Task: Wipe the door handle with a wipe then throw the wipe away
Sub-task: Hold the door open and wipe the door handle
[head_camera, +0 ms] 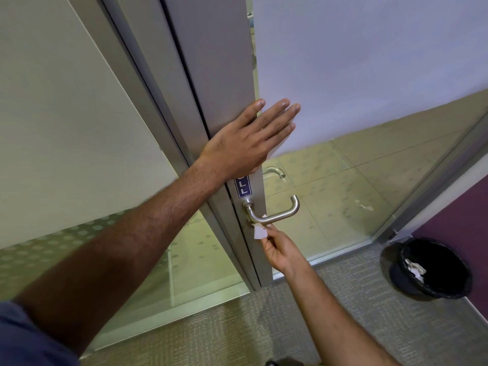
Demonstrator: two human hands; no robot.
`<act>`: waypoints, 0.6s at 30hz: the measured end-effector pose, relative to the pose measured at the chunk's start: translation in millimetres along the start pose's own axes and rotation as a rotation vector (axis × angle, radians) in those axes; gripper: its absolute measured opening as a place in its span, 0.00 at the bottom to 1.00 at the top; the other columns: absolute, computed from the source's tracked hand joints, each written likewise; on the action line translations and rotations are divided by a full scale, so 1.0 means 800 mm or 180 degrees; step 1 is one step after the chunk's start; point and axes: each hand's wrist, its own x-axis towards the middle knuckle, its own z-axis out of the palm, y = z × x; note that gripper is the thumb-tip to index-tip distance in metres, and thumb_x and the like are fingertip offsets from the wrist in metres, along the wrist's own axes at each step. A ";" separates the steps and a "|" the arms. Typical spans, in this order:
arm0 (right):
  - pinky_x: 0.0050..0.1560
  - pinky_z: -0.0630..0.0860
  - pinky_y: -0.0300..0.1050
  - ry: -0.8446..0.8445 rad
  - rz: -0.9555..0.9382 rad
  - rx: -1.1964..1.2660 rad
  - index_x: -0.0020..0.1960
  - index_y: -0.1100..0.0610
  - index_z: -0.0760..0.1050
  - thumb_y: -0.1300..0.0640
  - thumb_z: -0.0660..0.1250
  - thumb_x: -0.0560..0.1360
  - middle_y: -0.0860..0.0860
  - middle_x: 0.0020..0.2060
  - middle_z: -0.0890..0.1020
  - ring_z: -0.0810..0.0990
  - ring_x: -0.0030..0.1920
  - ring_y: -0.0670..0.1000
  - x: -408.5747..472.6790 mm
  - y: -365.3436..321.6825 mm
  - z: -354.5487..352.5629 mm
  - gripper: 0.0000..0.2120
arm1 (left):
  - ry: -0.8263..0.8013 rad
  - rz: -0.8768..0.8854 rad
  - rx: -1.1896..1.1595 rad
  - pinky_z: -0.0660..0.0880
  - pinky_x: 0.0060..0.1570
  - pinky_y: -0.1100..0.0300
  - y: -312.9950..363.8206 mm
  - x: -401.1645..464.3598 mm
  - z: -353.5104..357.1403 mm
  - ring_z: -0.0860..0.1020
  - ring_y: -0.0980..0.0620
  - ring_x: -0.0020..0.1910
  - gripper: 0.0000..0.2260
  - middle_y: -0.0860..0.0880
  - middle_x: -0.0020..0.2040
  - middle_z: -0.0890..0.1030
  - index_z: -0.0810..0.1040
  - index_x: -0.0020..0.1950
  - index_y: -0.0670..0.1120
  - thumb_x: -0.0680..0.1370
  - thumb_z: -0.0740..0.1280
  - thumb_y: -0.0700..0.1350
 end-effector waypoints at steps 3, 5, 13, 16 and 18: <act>0.41 0.84 0.46 0.0190 -0.0140 0.0122 0.53 0.70 0.77 0.73 0.59 0.79 0.65 0.42 0.83 0.87 0.37 0.58 -0.017 -0.035 -0.009 0.08 | -0.0035 0.0006 0.0013 0.48 0.81 0.41 0.000 -0.001 -0.001 0.51 0.40 0.85 0.30 0.40 0.86 0.48 0.52 0.86 0.43 0.84 0.54 0.46; 0.39 0.84 0.46 0.0289 -0.0256 0.0066 0.50 0.69 0.78 0.72 0.59 0.80 0.65 0.44 0.82 0.86 0.38 0.58 -0.023 -0.063 -0.008 0.09 | -0.0063 0.0009 -0.0007 0.48 0.81 0.42 -0.002 -0.004 -0.001 0.50 0.40 0.85 0.29 0.40 0.86 0.48 0.52 0.86 0.43 0.85 0.52 0.46; 0.53 0.81 0.40 0.0239 -0.0967 -0.1527 0.53 0.64 0.77 0.74 0.59 0.78 0.54 0.45 0.80 0.81 0.44 0.49 -0.025 -0.172 0.041 0.11 | -0.0044 -0.0092 -0.0293 0.49 0.81 0.42 -0.002 -0.004 -0.007 0.52 0.41 0.85 0.29 0.41 0.86 0.49 0.58 0.86 0.44 0.84 0.57 0.46; 0.53 0.79 0.39 0.0110 -0.1095 -0.1707 0.50 0.64 0.79 0.75 0.58 0.76 0.53 0.44 0.81 0.81 0.44 0.49 -0.033 -0.199 0.046 0.13 | 0.0094 -0.0360 -0.0799 0.50 0.80 0.42 0.010 0.003 -0.016 0.57 0.42 0.84 0.31 0.42 0.85 0.57 0.67 0.83 0.44 0.80 0.66 0.48; 0.47 0.81 0.38 0.0078 -0.1168 -0.1594 0.51 0.65 0.81 0.73 0.58 0.74 0.53 0.42 0.84 0.83 0.43 0.49 -0.045 -0.218 0.035 0.14 | 0.0179 -0.0476 -0.1063 0.52 0.80 0.42 0.029 0.012 -0.019 0.60 0.42 0.83 0.32 0.41 0.84 0.61 0.70 0.81 0.44 0.77 0.71 0.48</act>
